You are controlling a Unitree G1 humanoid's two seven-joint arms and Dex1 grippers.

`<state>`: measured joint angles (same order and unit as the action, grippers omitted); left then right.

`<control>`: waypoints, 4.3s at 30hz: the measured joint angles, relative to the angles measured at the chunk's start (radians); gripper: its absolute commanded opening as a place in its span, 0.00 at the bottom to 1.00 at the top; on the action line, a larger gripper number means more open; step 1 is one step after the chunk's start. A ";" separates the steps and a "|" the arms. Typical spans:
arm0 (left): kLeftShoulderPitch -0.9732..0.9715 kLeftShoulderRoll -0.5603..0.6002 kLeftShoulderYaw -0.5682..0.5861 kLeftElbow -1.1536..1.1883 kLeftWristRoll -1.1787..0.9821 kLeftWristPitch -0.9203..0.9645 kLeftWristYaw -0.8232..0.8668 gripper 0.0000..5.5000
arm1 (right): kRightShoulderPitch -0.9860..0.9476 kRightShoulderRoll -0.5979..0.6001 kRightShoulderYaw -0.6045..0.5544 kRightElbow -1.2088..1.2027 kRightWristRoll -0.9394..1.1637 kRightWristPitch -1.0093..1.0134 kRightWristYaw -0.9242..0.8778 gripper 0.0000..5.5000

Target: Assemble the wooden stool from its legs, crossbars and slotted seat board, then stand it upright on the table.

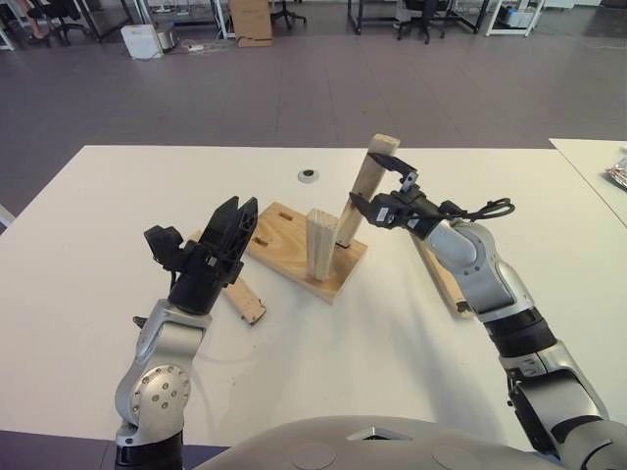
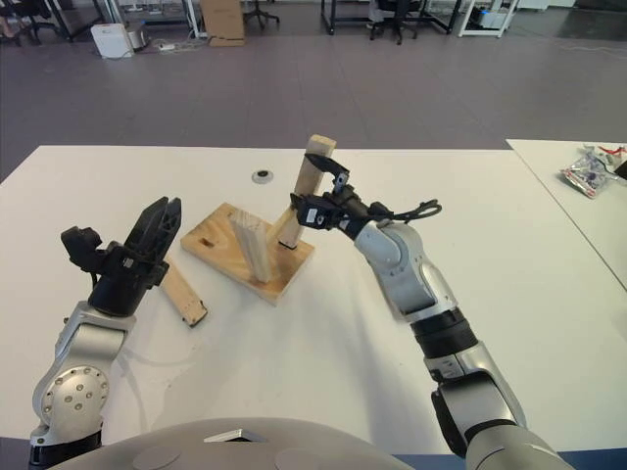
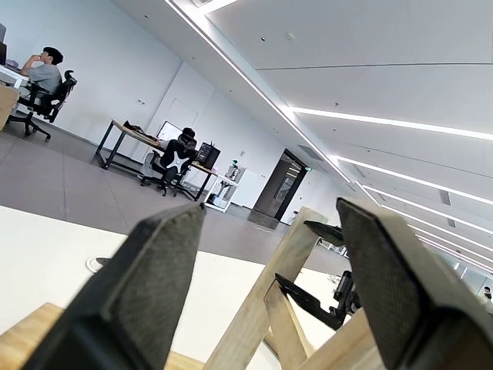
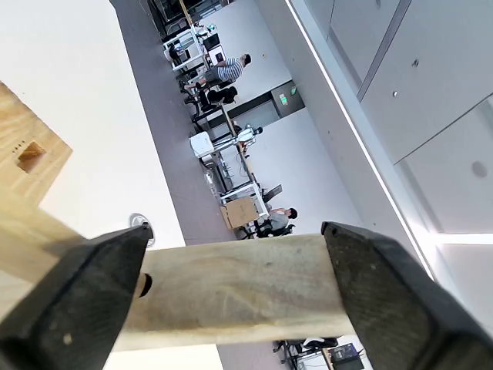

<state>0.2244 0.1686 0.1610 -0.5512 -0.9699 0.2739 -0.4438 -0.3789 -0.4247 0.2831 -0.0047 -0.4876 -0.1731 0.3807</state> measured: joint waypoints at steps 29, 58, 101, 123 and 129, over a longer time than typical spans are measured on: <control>0.188 -0.039 -0.083 0.156 0.670 -0.149 0.272 0.57 | -0.374 0.033 -0.193 0.416 0.719 0.128 0.651 0.76; -0.042 0.502 -0.268 0.313 1.065 -0.148 -0.099 0.57 | -0.054 0.014 -0.245 -0.087 0.997 0.512 0.532 0.76; 0.263 0.270 -0.166 0.102 0.903 -0.264 -0.019 0.57 | 0.415 -0.060 -0.214 -0.179 0.554 0.457 0.153 0.76; 0.441 -0.079 -0.280 -0.332 0.809 -0.332 0.271 0.57 | 0.827 0.175 -0.334 -0.694 0.759 0.171 -0.013 0.76; 0.362 0.055 -0.345 -0.331 0.809 -0.166 0.257 0.57 | 0.828 0.138 -0.322 -0.681 0.793 0.210 -0.048 0.76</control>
<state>0.5862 0.2234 -0.1842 -0.8817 -0.1606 0.1081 -0.1864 0.4489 -0.2863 -0.0385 -0.6858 0.3051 0.0370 0.3327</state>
